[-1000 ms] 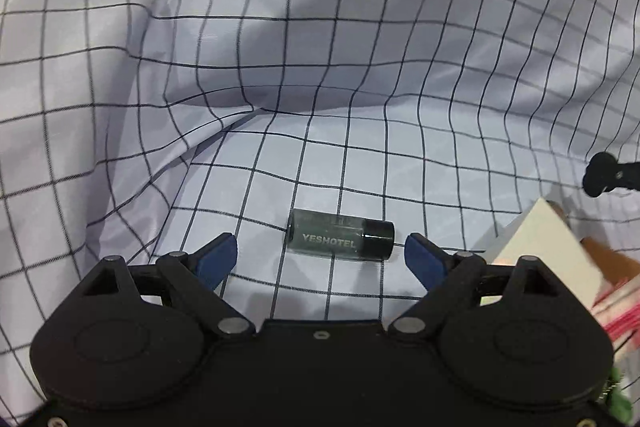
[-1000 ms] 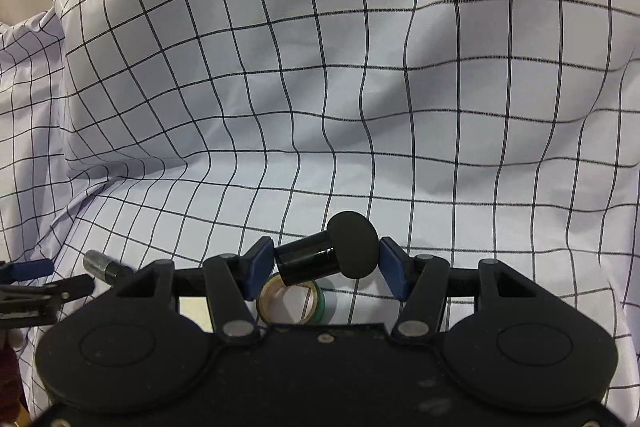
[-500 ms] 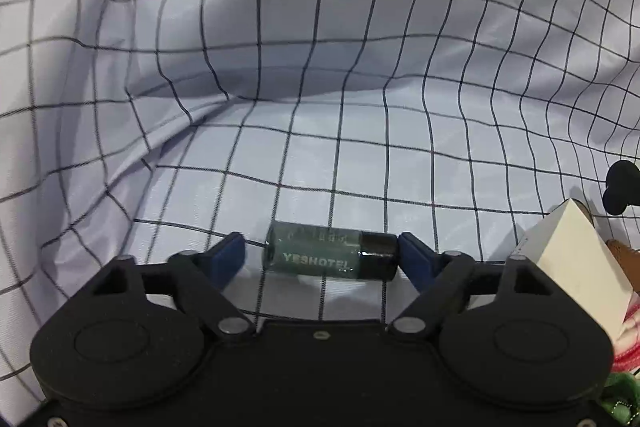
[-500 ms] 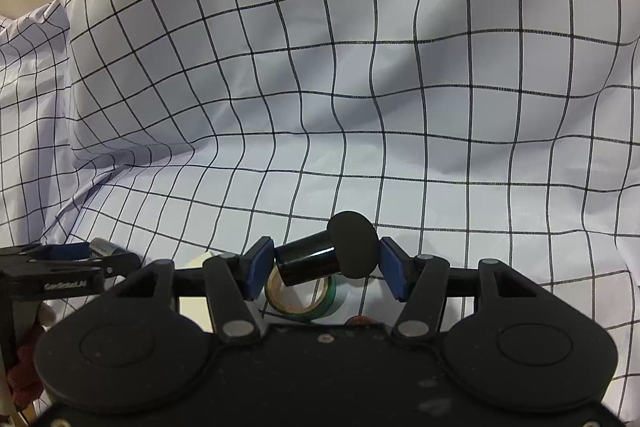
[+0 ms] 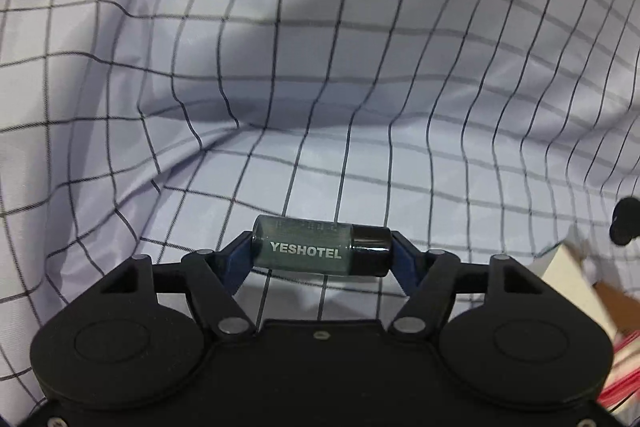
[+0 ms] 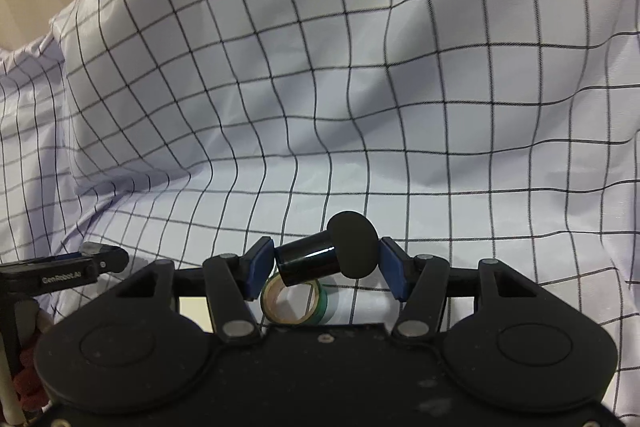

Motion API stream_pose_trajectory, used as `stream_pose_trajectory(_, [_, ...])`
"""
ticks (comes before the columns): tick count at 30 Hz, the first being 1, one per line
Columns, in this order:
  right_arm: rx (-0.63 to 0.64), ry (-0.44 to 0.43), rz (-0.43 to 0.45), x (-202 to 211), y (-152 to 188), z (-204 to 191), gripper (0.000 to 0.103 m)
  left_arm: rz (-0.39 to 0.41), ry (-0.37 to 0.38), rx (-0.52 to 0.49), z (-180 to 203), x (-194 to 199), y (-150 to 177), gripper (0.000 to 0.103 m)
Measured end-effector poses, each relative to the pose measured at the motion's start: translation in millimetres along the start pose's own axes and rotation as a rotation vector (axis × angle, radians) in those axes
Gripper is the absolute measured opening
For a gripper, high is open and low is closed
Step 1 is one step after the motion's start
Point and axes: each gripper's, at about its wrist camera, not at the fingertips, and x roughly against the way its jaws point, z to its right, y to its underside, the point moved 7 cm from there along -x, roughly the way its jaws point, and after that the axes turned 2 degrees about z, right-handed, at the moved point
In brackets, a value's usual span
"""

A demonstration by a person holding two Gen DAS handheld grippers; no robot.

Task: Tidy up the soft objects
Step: 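Grasp the grey YESHOTEL cylinder with the left tool while the right tool holds the stopper, then carry the stopper and cylinder with both tools over the basket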

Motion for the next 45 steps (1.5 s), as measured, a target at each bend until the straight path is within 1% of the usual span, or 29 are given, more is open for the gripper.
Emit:
stream_pose_trajectory(3, [-0.014,-0.003,0.016,10.0,-1.5,2.4,0.057,0.027,0.029,0.024,3.1,18.7,-6.8,0.065])
stream_pose_trajectory(8, [-0.021,-0.016,0.047,37.0,0.2,-0.5,0.057,0.083,0.081,0.018,22.0,63.9,-12.8,0.065])
stream_pose_trajectory(11, [-0.021,-0.031,0.074,62.4,4.6,-4.8,0.057,0.117,0.096,0.003,35.4,93.6,-12.2,0.065])
stream_pose_trajectory(13, [-0.019,-0.043,0.091,81.2,10.1,-7.4,0.057,0.137,0.1,-0.016,44.3,117.1,-7.3,0.065])
stream_pose_trajectory(15, [-0.011,-0.05,0.112,102.1,18.3,-10.3,0.057,0.145,0.104,-0.026,49.6,132.5,-1.4,0.065])
stream_pose_trajectory(18, [-0.002,-0.064,0.142,133.1,34.1,-14.2,0.057,0.154,0.124,-0.029,59.1,163.0,14.0,0.065])
stream_pose_trajectory(20, [0.0,-0.076,0.161,155.5,48.0,-16.3,0.057,0.161,0.118,-0.041,63.9,179.8,25.1,0.065])
stream_pose_trajectory(25, [0.004,-0.104,0.207,207.5,87.9,-20.1,0.057,0.204,0.118,-0.099,81.1,223.1,61.0,0.066])
stream_pose_trajectory(31, [0.025,-0.095,0.269,259.7,143.1,-21.3,0.057,0.217,0.151,-0.133,95.9,263.1,104.7,0.066])
stream_pose_trajectory(35, [-0.002,-0.112,0.278,283.8,180.9,-17.8,0.057,0.211,0.153,-0.13,98.1,275.4,134.0,0.066])
stream_pose_trajectory(37, [-0.012,-0.112,0.279,294.1,201.1,-16.6,0.057,0.192,0.16,-0.118,97.7,277.2,149.8,0.066])
stream_pose_trajectory(41, [-0.018,-0.107,0.28,305.7,232.0,-15.4,0.057,0.161,0.15,-0.106,96.5,276.8,177.1,0.066])
stream_pose_trajectory(45, [-0.03,-0.122,0.275,314.9,259.3,-15.0,0.057,0.128,0.136,-0.089,94.3,276.0,204.9,0.066])
